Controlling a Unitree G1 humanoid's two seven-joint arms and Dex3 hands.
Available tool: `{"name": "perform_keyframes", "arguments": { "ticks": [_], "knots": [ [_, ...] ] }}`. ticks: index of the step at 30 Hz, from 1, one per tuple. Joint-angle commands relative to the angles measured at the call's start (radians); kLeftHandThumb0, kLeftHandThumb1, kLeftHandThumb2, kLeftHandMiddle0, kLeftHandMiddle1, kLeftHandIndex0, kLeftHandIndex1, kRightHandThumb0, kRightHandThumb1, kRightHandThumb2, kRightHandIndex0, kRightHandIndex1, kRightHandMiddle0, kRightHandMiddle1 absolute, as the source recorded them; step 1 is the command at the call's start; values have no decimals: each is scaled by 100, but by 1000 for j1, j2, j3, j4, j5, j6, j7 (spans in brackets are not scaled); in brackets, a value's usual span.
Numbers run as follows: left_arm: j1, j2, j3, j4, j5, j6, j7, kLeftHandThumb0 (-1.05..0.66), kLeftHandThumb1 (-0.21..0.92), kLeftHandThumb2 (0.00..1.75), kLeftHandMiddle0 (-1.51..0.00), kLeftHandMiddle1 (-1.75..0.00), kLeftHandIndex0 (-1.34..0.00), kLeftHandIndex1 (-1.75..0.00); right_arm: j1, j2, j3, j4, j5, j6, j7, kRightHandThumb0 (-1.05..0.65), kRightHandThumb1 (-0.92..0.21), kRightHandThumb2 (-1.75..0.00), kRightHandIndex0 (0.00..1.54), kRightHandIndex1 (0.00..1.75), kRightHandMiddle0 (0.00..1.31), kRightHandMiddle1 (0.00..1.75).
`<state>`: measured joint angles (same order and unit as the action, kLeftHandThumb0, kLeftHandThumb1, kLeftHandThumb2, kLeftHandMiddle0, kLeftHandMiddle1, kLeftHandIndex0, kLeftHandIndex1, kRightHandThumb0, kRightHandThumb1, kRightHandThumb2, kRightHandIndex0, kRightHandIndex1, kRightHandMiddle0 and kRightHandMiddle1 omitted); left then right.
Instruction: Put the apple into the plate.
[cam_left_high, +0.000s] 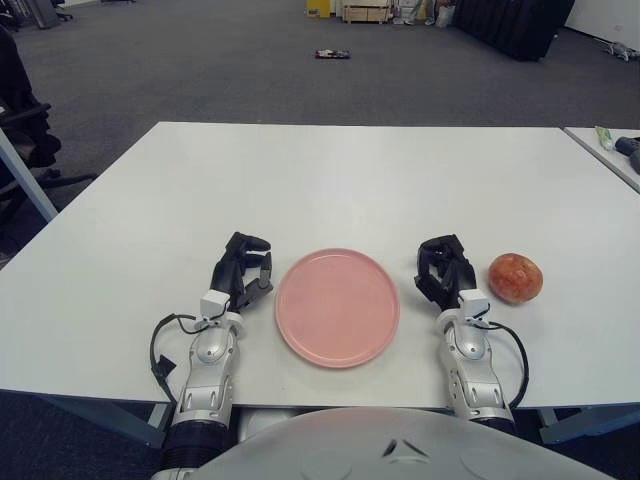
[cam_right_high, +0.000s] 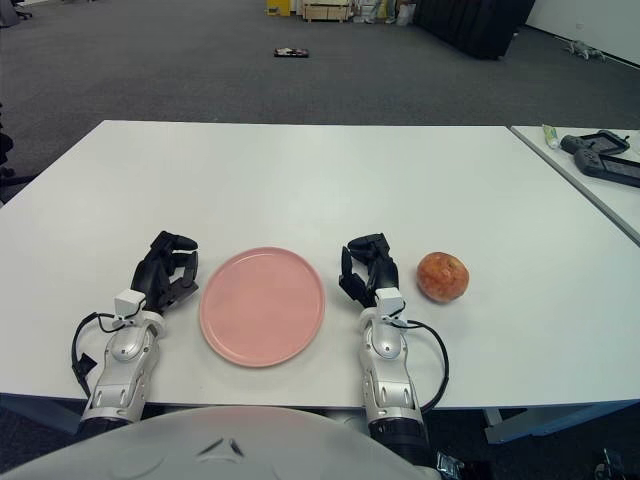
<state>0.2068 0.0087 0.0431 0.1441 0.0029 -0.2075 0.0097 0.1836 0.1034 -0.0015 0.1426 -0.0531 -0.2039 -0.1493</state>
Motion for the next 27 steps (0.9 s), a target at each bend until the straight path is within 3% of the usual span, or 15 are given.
{"name": "perform_keyframes", "arguments": {
  "ticks": [1, 14, 17, 20, 24, 27],
  "knots": [
    [20, 0, 2, 43, -5, 39, -4, -38, 70, 84, -54, -175, -33, -175, 14, 0, -7, 45, 7, 32, 0, -37, -76, -75, 52, 132, 28, 175],
    [19, 0, 0, 43, 1, 34, -1, -38, 69, 84, -55, -175, -33, -175, 14, -4, -5, 39, -18, 3, -21, -37, -76, -76, 52, 132, 29, 175],
    [18, 0, 0, 45, -1, 34, -2, -38, 69, 85, -55, -175, -33, -175, 17, -5, -3, 29, -46, -52, -48, -37, -73, -79, 54, 132, 30, 175],
    [19, 0, 0, 46, -2, 31, -3, -38, 69, 86, -54, -175, -34, -175, 45, -10, 11, -70, -94, -130, -73, -37, -73, -79, 55, 133, 30, 175],
    [20, 0, 0, 44, -1, 33, -2, -38, 68, 86, -54, -175, -34, -175, 56, -17, 16, -119, -109, -184, -76, -37, -79, -70, 52, 133, 27, 175],
    [20, 1, -1, 44, 1, 34, -1, -38, 68, 87, -55, -175, -34, -175, 48, -36, 13, -80, -118, -297, -76, -36, -85, -62, 49, 132, 23, 175]
  ]
}}
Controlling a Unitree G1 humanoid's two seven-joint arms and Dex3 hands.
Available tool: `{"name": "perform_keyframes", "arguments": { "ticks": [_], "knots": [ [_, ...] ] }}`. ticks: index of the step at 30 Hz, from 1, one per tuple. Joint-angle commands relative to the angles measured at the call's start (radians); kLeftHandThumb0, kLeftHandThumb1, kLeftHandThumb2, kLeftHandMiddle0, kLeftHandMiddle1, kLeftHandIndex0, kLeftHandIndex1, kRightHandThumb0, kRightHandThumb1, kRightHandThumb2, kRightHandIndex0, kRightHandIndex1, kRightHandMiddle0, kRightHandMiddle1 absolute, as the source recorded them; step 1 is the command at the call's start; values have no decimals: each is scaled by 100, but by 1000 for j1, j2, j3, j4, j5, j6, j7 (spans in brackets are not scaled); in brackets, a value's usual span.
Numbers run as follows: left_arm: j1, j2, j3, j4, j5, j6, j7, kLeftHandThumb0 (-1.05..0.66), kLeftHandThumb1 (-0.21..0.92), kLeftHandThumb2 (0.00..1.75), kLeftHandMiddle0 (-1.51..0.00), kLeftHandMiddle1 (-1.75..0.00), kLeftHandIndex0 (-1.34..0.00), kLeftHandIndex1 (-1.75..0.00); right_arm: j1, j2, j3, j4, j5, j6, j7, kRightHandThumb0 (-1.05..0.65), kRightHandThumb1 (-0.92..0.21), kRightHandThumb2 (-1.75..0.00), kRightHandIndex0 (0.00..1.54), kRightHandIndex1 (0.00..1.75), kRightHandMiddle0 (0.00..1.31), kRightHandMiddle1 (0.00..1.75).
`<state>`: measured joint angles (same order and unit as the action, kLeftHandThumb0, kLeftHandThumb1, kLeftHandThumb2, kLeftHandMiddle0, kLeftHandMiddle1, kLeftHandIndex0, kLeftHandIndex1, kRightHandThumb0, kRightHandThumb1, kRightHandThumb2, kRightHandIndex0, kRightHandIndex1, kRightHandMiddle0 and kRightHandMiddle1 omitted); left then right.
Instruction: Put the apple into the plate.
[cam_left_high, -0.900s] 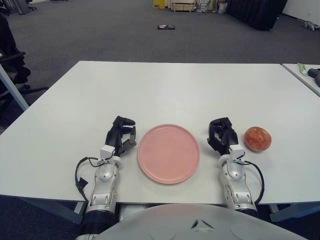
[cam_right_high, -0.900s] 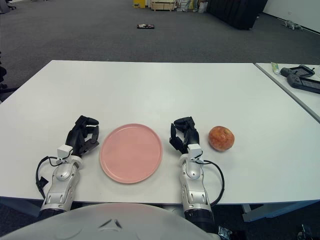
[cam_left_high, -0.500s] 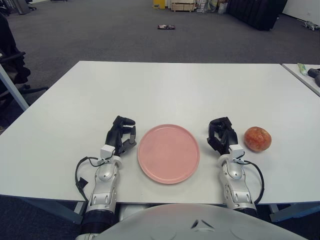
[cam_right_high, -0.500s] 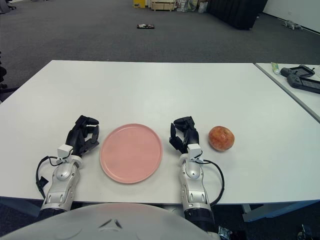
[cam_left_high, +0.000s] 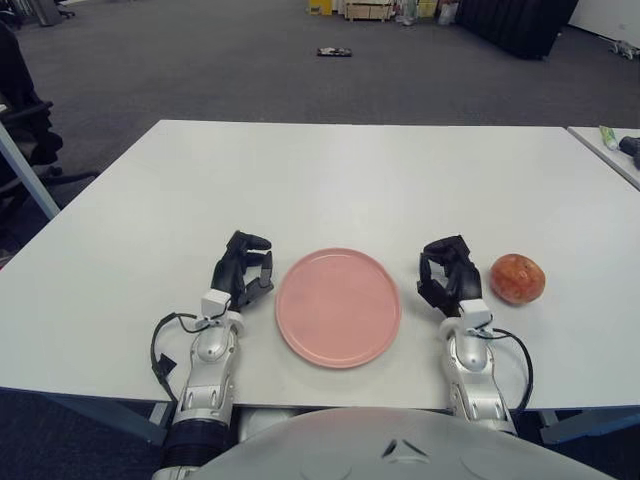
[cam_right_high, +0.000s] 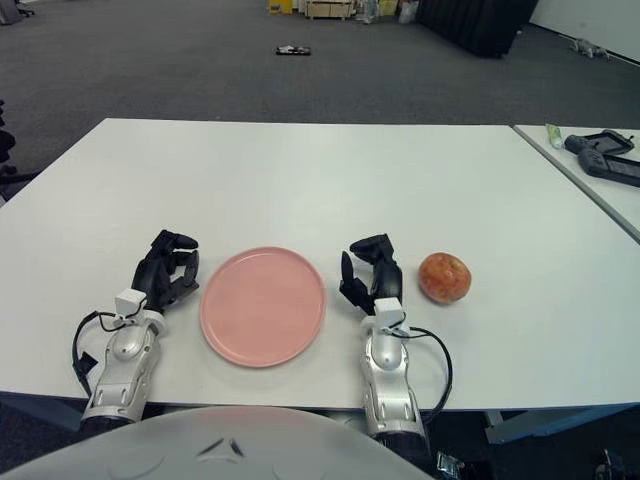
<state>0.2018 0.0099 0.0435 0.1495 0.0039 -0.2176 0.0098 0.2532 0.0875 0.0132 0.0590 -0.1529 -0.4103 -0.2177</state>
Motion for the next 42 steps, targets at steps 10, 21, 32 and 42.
{"name": "perform_keyframes", "arguments": {
  "ticks": [10, 21, 32, 42],
  "knots": [
    [22, -1, -3, 46, 3, 36, 1, -39, 66, 88, -56, -175, -35, -175, -80, -132, -75, 38, -432, -290, -303, -68, -61, -88, 5, 108, 3, 129],
    [19, 0, 0, 53, 2, 35, 0, -39, 66, 89, -56, -175, -35, -175, -125, -208, -80, 57, -736, -171, -669, -85, -55, -82, 0, 52, 0, 83],
    [22, -1, 3, 44, 1, 54, 5, -39, 67, 88, -55, -175, -35, -175, -93, -237, -73, 22, -815, 59, -761, -93, -60, -70, 0, 2, 0, 18],
    [26, -3, 2, 40, 0, 53, 5, -38, 70, 84, -54, -175, -33, -175, -97, -230, -77, 8, -810, 260, -757, -99, -60, -56, 0, 0, 0, 0]
  ]
}}
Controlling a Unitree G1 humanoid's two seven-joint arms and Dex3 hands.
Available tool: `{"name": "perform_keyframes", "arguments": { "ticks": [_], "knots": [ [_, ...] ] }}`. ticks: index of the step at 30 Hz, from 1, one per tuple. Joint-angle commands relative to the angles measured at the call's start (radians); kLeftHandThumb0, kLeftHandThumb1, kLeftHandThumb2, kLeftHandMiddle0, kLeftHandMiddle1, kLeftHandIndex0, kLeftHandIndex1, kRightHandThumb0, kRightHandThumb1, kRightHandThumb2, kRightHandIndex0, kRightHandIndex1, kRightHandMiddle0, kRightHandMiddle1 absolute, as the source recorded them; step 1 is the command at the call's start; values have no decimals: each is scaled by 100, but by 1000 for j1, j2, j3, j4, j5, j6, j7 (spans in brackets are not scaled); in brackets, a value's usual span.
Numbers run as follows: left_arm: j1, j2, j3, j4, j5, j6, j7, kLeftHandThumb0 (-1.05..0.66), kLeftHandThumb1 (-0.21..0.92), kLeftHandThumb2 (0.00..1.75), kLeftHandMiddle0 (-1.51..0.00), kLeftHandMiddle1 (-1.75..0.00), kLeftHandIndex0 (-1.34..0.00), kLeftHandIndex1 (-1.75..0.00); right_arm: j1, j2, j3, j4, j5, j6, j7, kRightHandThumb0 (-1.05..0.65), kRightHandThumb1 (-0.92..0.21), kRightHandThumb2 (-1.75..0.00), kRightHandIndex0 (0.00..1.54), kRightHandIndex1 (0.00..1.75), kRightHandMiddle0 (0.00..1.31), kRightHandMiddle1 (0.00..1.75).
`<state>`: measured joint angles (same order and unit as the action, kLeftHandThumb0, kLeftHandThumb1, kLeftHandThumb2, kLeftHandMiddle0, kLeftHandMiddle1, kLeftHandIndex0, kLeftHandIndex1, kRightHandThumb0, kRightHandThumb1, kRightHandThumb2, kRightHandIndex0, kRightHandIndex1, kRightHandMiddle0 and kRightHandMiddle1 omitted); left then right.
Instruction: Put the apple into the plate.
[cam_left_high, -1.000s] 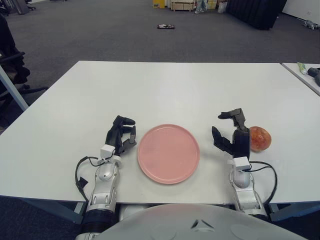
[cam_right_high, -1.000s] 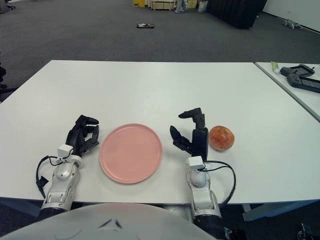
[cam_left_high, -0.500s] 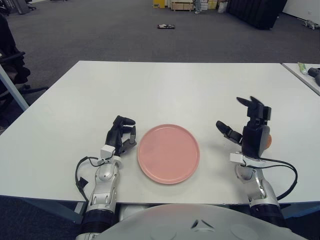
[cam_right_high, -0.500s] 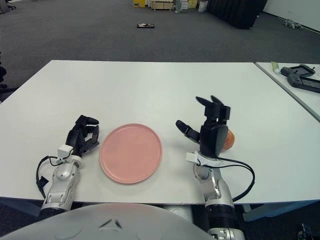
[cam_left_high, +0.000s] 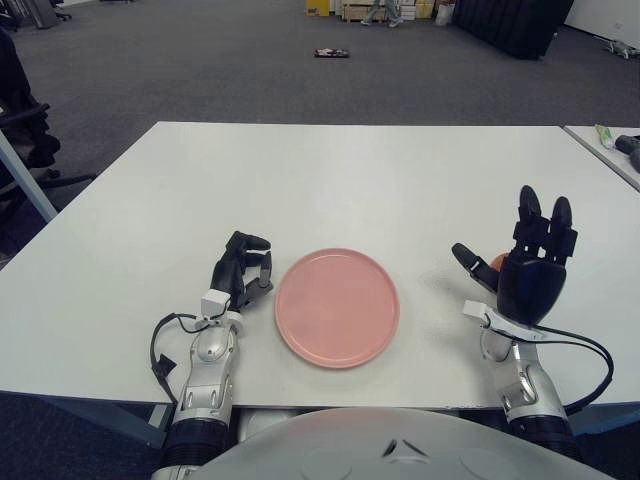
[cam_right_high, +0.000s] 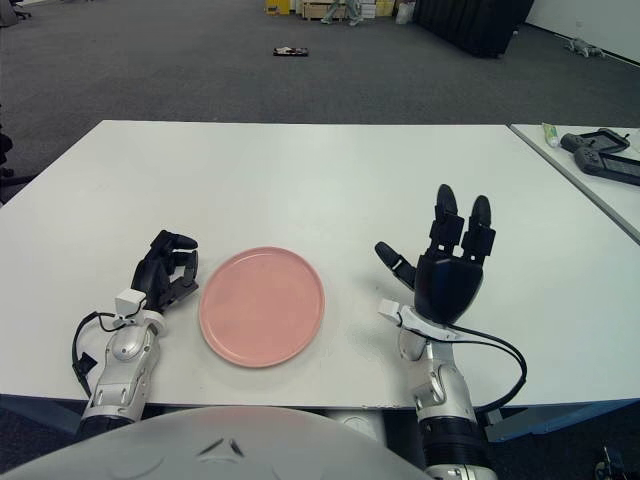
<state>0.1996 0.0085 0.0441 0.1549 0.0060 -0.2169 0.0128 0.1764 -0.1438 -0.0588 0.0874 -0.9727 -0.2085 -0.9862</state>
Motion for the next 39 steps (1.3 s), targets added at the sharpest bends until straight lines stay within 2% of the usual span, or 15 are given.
{"name": "perform_keyframes", "arguments": {
  "ticks": [1, 13, 17, 20, 25, 29, 39],
  "knots": [
    [28, -2, 1, 34, -3, 53, 1, -38, 70, 84, -54, -175, -33, -175, -20, 6, -6, -25, 22, 75, 25, -99, -60, -55, 0, 0, 0, 0],
    [30, -3, 2, 38, -8, 39, -3, -38, 68, 86, -55, -175, -34, -175, -6, 24, -5, -118, 198, 257, 316, -104, -60, -45, 0, 0, 0, 0],
    [33, -1, 2, 34, -6, 42, -3, -38, 67, 87, -56, -175, -34, -175, 0, 38, -4, -159, 236, 315, 393, -105, -60, -44, 0, 0, 0, 0],
    [35, 0, 2, 32, -6, 41, -3, -38, 67, 87, -56, -175, -35, -175, 3, 56, -1, -200, 246, 391, 458, -105, -60, -43, 0, 0, 0, 0],
    [37, 1, 3, 28, -6, 45, -2, -38, 67, 87, -55, -175, -34, -175, 2, 69, 5, -234, 240, 469, 508, -105, -62, -42, 0, 0, 0, 0],
    [39, 2, 5, 24, -5, 55, 1, -38, 68, 86, -53, -175, -34, -175, -30, 72, 5, -215, 241, 548, 550, -105, -64, -42, 0, 0, 0, 0],
    [48, -1, 5, -1, -4, 80, 3, -37, 74, 79, -51, -174, -30, -175, -34, 52, 15, -218, 270, 596, 619, -105, -69, -43, 0, 0, 0, 0]
  ]
}}
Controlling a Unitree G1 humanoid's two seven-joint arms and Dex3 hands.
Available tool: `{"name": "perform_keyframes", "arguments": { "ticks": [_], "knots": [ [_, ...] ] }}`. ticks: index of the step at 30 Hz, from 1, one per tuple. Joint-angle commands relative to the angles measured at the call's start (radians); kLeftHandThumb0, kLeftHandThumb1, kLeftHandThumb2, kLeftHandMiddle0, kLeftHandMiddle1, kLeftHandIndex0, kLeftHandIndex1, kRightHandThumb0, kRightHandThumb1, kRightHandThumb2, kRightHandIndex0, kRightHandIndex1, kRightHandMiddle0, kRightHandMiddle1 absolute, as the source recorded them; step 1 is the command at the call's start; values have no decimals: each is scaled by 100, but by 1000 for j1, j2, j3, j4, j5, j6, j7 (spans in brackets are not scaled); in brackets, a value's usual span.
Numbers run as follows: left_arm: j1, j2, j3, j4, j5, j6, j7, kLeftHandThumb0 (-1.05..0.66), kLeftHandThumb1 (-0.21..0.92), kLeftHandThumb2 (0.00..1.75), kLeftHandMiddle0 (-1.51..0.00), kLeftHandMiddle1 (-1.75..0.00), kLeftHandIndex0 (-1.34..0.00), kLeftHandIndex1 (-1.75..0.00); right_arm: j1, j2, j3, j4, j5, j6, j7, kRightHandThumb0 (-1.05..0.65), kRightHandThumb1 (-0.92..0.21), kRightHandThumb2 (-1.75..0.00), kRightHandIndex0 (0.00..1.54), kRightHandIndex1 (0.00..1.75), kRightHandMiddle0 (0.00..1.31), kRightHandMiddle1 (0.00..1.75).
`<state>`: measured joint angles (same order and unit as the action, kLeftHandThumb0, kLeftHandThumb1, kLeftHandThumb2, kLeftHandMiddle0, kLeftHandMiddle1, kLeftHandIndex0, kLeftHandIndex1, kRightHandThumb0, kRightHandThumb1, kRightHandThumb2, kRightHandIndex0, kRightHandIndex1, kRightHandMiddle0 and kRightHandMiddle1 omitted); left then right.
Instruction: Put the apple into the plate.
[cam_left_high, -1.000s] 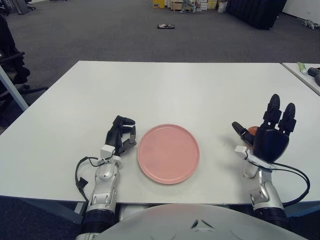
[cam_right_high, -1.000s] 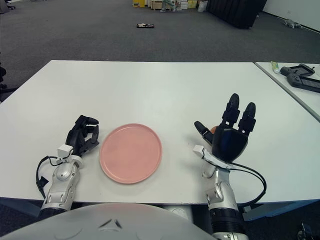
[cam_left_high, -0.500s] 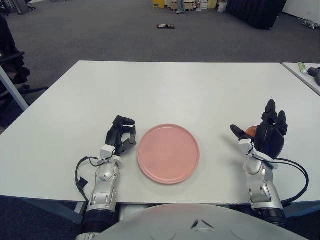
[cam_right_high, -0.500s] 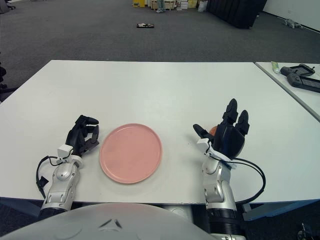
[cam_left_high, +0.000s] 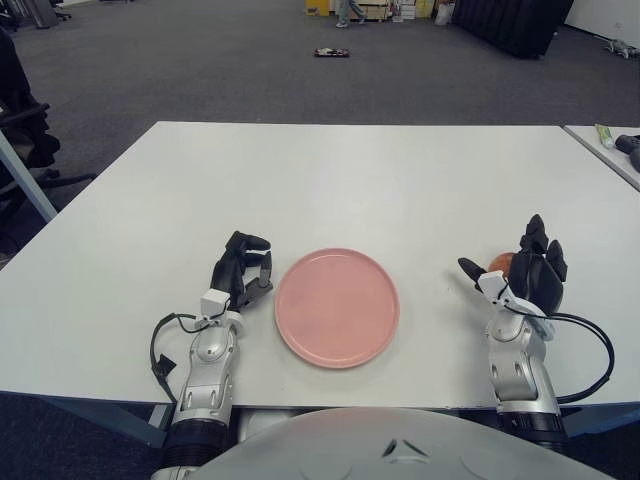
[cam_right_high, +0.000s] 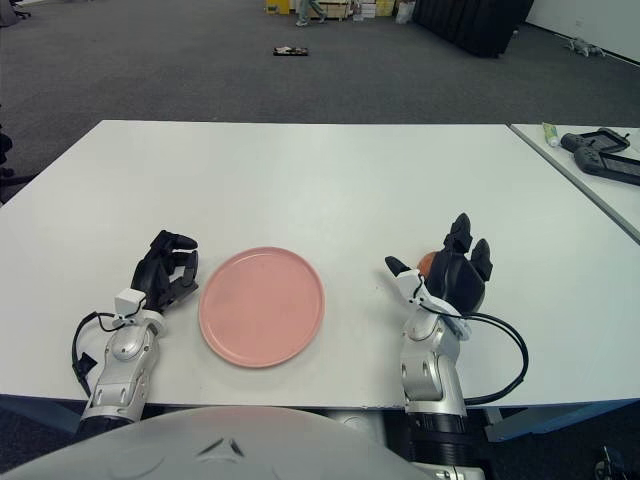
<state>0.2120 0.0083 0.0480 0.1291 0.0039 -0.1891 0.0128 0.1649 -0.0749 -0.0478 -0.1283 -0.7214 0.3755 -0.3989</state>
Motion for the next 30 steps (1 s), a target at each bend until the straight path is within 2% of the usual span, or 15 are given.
{"name": "perform_keyframes", "arguments": {
  "ticks": [1, 13, 26, 28, 30],
  "knots": [
    [37, -1, 1, 23, -2, 54, 3, -37, 74, 78, -51, -174, -30, -175, -21, -19, 6, -4, 20, 14, 38, -105, -70, -43, 0, 0, 0, 0],
    [38, -1, 4, 28, -5, 39, 0, -37, 75, 77, -52, -175, -30, -175, -10, -24, 15, -38, 20, 113, 138, -105, -83, -31, 0, 0, 0, 0],
    [34, 0, 8, 57, -13, -11, -6, -38, 70, 84, -55, -175, -33, -175, -2, -85, 88, -106, -103, 320, 276, -104, -91, -35, 3, 2, 0, 0],
    [33, 1, 9, 61, -14, -15, -6, -38, 69, 85, -55, -175, -33, -175, -1, -89, 96, -117, -118, 341, 285, -100, -91, -36, 1, 30, 0, 9],
    [31, 2, 9, 65, -15, -19, -7, -38, 69, 85, -55, -175, -34, -175, -1, -91, 101, -122, -128, 353, 287, -98, -91, -36, 1, 43, 0, 15]
  ]
}}
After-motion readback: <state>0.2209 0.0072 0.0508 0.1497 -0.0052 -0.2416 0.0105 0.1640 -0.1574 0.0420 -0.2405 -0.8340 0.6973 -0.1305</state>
